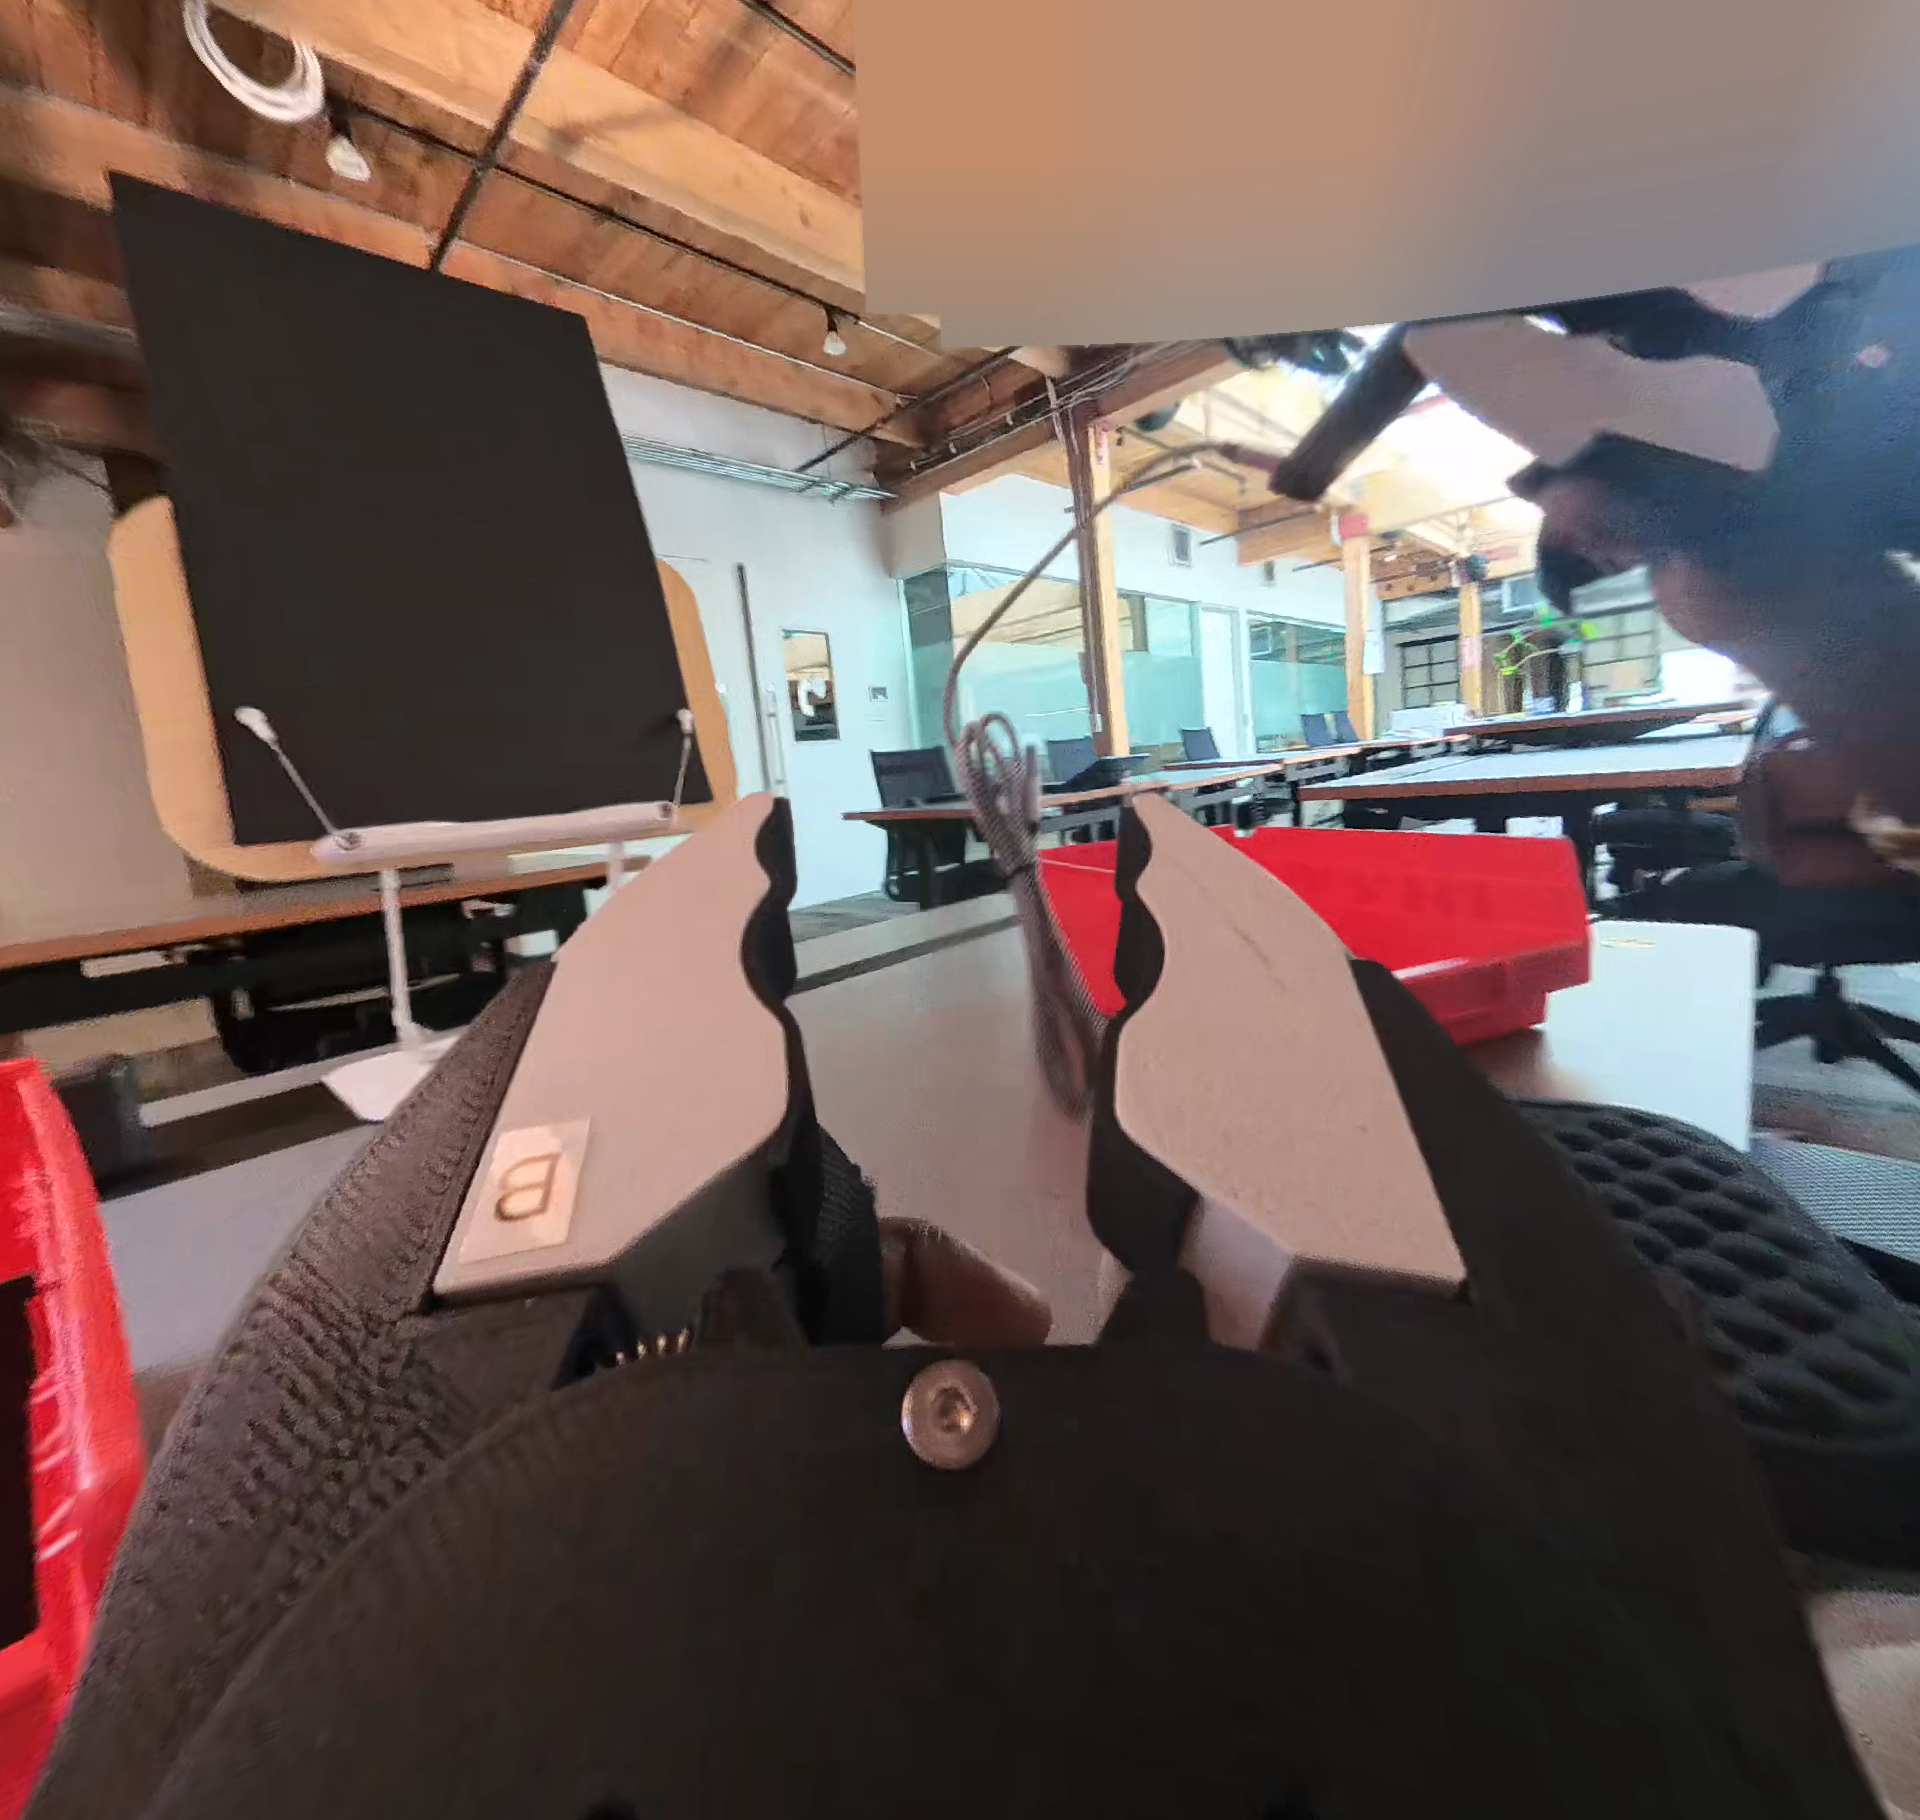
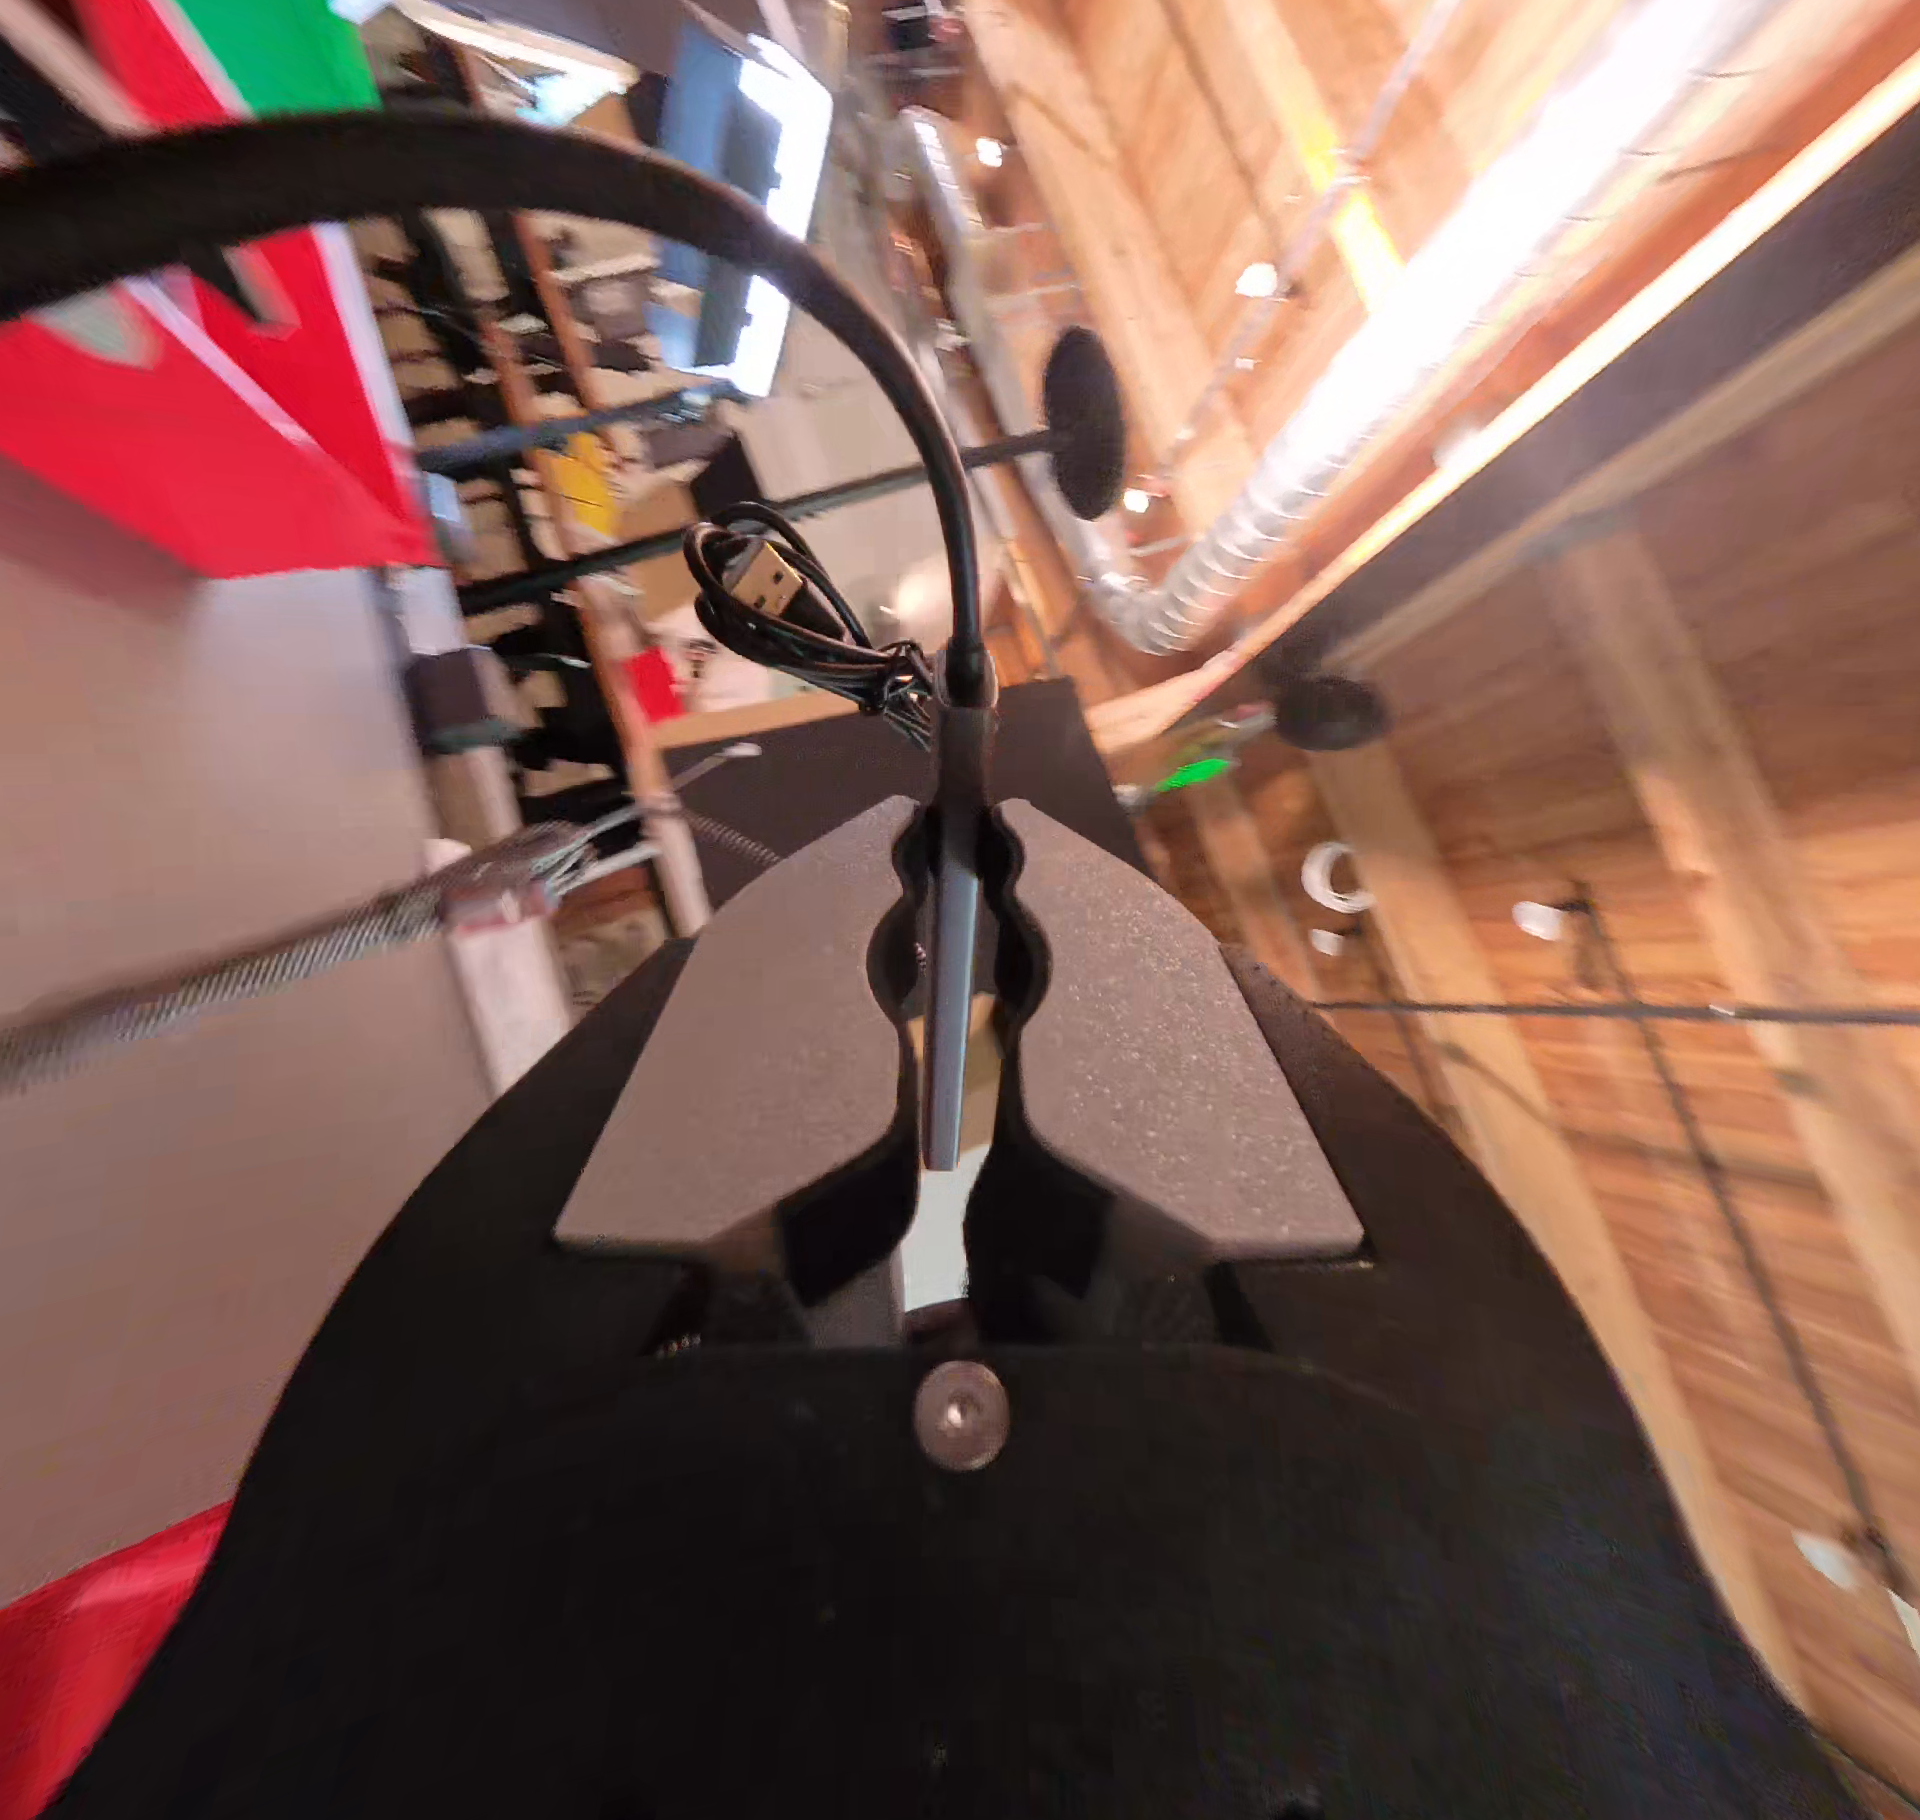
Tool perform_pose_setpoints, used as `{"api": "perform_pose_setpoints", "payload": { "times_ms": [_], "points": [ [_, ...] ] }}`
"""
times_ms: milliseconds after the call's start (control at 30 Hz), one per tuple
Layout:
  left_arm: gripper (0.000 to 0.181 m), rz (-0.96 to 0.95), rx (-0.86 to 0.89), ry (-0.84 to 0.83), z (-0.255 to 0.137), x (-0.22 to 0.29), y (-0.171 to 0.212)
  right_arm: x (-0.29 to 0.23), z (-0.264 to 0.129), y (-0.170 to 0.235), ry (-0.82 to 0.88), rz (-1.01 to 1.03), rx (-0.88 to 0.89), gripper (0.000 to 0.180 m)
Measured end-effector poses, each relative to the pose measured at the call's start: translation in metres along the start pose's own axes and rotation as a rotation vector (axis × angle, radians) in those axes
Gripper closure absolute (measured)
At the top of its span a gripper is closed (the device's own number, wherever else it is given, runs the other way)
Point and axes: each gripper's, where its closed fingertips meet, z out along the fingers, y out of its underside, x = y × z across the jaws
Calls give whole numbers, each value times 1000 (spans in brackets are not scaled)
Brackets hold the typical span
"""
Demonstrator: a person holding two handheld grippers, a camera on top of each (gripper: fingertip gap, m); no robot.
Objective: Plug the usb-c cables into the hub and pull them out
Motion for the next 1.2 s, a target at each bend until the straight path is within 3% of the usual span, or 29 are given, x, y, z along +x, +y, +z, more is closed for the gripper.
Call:
{"api": "perform_pose_setpoints", "payload": {
  "times_ms": [133,267,400,567,667,767,867,967,1100,1200],
  "points": [
    [122,-104,1,25,1,-3,4,71,7,30,249,-22,-124,170],
    [122,-157,16,29,1,-5,3,135,-16,57,478,26,-202,170],
    [122,-95,-2,47,2,3,6,162,-39,91,539,158,-306,170],
    [122,-18,-32,87,5,15,10,126,-32,135,371,510,-291,171],
    [124,25,-53,105,6,21,14,112,-31,153,356,708,-233,171],
    [124,29,-58,113,7,22,15,95,-34,185,335,906,-309,171],
    [124,27,-51,108,6,21,14,58,-43,228,285,1118,-480,171],
    [125,70,-65,127,7,27,16,2,-64,271,176,1233,-779,171],
    [125,97,-84,157,7,33,20,-73,-100,302,-79,1145,-1181,170],
    [125,74,-77,149,7,30,18,-103,-114,305,-240,994,-1338,170]
  ]
}}
